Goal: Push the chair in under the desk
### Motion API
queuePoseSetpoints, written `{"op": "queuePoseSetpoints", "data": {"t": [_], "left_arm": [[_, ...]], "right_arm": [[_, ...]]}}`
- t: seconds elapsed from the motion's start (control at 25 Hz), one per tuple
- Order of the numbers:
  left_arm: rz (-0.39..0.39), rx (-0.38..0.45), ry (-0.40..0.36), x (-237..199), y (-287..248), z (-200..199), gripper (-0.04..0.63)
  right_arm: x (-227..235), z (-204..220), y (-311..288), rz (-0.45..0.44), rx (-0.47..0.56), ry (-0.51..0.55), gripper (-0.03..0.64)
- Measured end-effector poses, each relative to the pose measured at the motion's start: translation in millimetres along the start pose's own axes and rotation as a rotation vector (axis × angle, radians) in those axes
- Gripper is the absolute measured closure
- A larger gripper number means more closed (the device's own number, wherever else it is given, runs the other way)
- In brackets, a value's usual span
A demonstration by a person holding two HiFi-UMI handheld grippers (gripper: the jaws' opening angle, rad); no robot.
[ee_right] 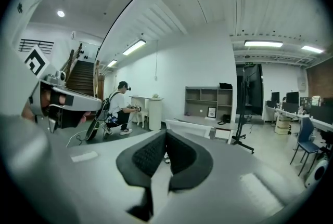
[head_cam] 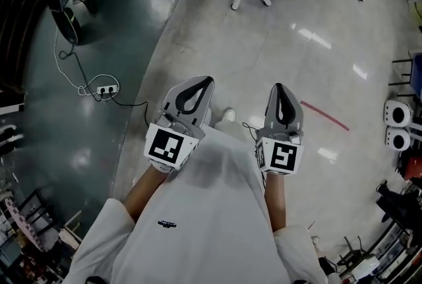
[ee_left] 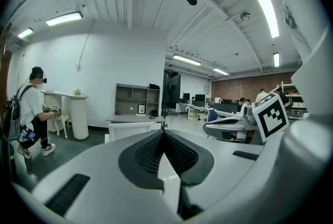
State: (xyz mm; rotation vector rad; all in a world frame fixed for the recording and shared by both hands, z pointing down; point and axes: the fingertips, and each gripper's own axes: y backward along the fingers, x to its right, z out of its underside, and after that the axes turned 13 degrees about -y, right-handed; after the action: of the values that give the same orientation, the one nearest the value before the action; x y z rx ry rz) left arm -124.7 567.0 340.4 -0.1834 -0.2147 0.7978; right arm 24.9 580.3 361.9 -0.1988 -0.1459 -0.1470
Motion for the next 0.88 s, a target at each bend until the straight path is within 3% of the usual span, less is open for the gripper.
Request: {"op": "queuePoseSetpoints", "data": {"t": [0.2,0.68,0.88], "left_arm": [[-0.015,0.035,0.026,-47,-11,3,0.588],[-0.002,0.073,0.054,-163,-15,15,0.588],[0.020,0.086,0.077,-180,-23,16,0.588]], "right_arm": [[-19,1,-35,-0.017,-0.022,0.021,0.606],[-100,-36,-117,-0.025,0.037,0.073,0.606],[-104,-43,-137,-0.013,0.024,0.078,0.607]]}}
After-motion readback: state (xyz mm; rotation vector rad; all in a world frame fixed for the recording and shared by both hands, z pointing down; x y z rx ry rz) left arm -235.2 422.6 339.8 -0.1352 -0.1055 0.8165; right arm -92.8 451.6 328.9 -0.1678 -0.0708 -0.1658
